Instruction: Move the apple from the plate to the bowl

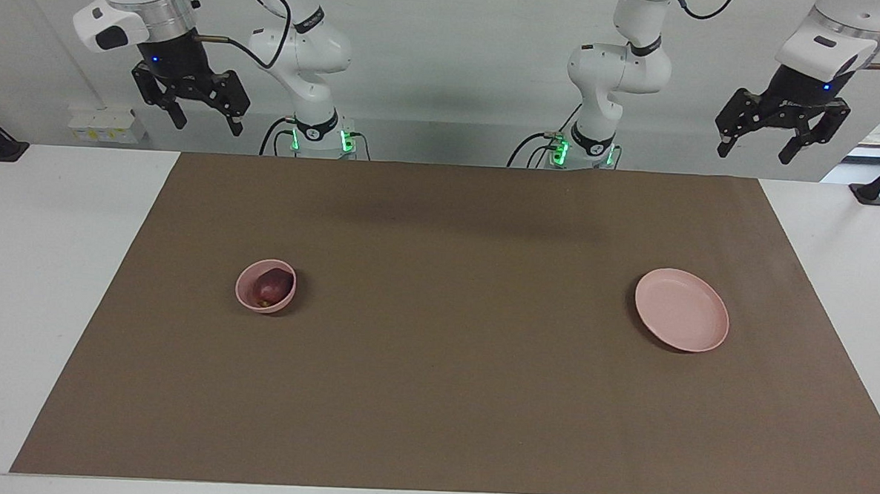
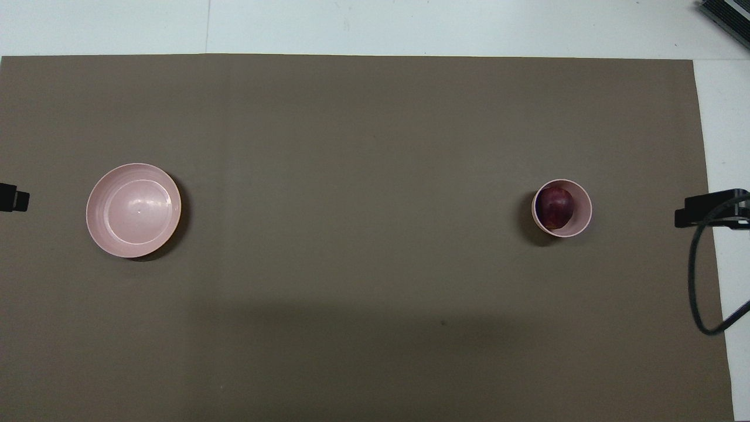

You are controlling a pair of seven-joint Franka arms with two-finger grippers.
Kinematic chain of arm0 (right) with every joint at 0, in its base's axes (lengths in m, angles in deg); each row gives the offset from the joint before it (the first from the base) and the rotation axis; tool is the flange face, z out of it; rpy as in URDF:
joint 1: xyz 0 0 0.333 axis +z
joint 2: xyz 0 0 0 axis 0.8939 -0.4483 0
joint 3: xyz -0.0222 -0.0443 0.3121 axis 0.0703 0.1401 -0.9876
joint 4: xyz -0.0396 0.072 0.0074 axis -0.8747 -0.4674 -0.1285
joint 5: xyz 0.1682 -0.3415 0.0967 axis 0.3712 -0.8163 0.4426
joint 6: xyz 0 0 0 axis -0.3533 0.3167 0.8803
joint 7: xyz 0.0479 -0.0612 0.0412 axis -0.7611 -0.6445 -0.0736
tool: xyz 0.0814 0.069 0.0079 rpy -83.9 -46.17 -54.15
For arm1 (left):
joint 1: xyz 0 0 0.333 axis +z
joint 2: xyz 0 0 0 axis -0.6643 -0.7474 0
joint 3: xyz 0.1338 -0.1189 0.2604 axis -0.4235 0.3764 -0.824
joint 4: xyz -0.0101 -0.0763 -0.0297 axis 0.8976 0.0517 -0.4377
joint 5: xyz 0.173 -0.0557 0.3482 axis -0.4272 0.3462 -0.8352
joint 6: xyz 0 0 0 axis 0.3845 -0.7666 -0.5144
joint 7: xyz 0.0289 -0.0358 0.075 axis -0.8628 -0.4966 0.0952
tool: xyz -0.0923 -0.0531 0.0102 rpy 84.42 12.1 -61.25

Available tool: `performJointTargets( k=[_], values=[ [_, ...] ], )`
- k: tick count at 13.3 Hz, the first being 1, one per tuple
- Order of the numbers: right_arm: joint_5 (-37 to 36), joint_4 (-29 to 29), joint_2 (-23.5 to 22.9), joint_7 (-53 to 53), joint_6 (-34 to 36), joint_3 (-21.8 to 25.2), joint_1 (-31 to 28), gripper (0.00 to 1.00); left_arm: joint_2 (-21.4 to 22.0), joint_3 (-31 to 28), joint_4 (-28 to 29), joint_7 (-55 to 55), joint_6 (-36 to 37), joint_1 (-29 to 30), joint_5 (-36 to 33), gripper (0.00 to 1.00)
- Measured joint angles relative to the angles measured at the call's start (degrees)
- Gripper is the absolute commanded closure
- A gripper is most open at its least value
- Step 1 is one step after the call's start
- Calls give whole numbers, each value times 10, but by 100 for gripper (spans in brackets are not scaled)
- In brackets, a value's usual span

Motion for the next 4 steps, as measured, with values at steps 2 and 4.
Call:
performJointTargets(
  k=[2, 4],
  values=[
    [0, 2, 0, 20, -1, 0, -2, 0, -1, 0, 0, 0, 0, 0, 4, 0],
    [-10, 3, 0, 33, -1, -2, -2, 0, -3, 1, 1, 0, 0, 0, 6, 0]
  ],
)
